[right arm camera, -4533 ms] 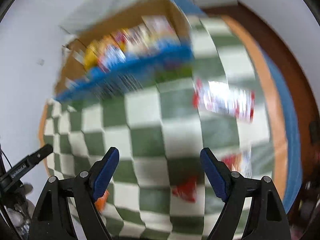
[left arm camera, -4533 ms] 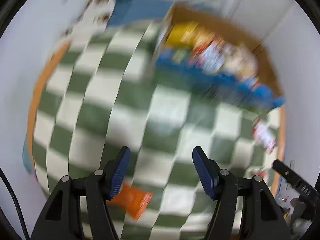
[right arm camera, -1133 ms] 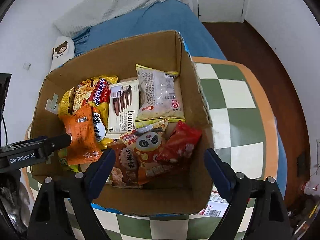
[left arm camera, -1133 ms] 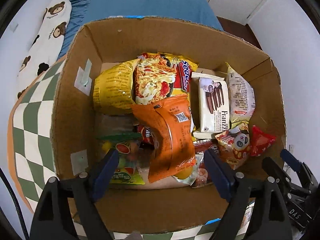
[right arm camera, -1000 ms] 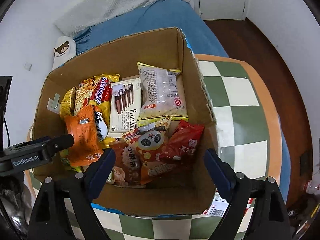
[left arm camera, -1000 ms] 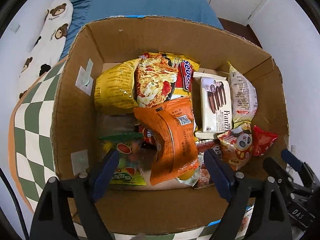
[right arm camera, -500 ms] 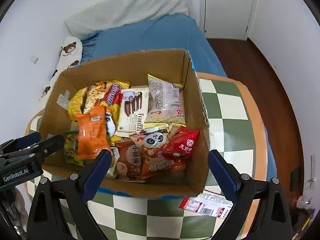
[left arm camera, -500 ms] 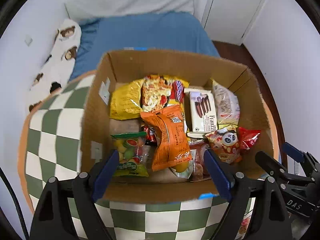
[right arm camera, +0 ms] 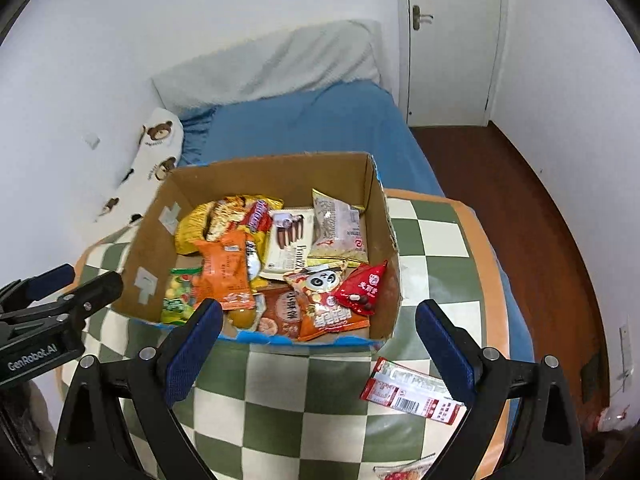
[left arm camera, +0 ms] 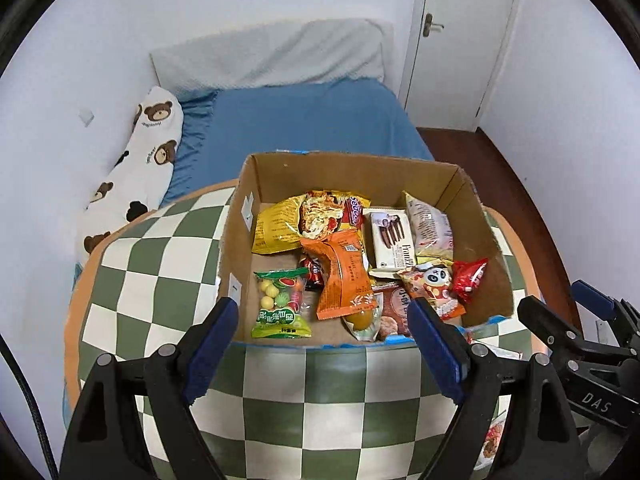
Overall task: Organize snacks
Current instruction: 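Withdraw both tools from the box toward the last snacks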
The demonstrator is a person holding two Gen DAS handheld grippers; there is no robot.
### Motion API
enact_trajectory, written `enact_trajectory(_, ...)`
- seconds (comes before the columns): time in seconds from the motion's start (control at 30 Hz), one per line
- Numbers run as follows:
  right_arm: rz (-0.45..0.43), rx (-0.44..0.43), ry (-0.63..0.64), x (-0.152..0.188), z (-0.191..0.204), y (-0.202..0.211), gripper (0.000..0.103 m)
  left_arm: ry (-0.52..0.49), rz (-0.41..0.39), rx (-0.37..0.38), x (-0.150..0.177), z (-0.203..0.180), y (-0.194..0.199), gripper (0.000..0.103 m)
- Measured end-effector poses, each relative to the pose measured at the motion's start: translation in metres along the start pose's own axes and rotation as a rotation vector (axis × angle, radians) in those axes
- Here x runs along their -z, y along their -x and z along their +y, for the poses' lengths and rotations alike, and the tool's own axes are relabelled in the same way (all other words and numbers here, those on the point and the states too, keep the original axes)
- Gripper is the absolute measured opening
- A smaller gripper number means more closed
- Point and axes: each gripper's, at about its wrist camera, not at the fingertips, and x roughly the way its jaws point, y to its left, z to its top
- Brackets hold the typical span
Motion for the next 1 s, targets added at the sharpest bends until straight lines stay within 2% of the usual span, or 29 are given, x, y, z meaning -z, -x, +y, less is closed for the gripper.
enact_trajectory(0.33, -0.075, -0.015, 0.0, 0.017, 0.007, 0.049, 0.099, -0.016, -0.073, -0.012, 0.024, -0.007, 0.044, 0.087)
enact_trajectory(0.67, -0.106, -0.049, -0.014, 0.022, 0.007, 0.068, 0.099, -0.008, -0.088, -0.021, 0.034, -0.012, 0.057, 0.087)
enact_trajectory(0.83, -0.057, -0.108, -0.113, 0.028, -0.025, 0.054, 0.099, -0.019, -0.057, -0.032, 0.039, -0.022, 0.046, 0.087)
enact_trajectory(1.0, 0.04, -0.115, -0.248, 0.047, -0.081, 0.023, 0.099, -0.058, 0.035, -0.028, 0.052, -0.054, 0.008, 0.087)
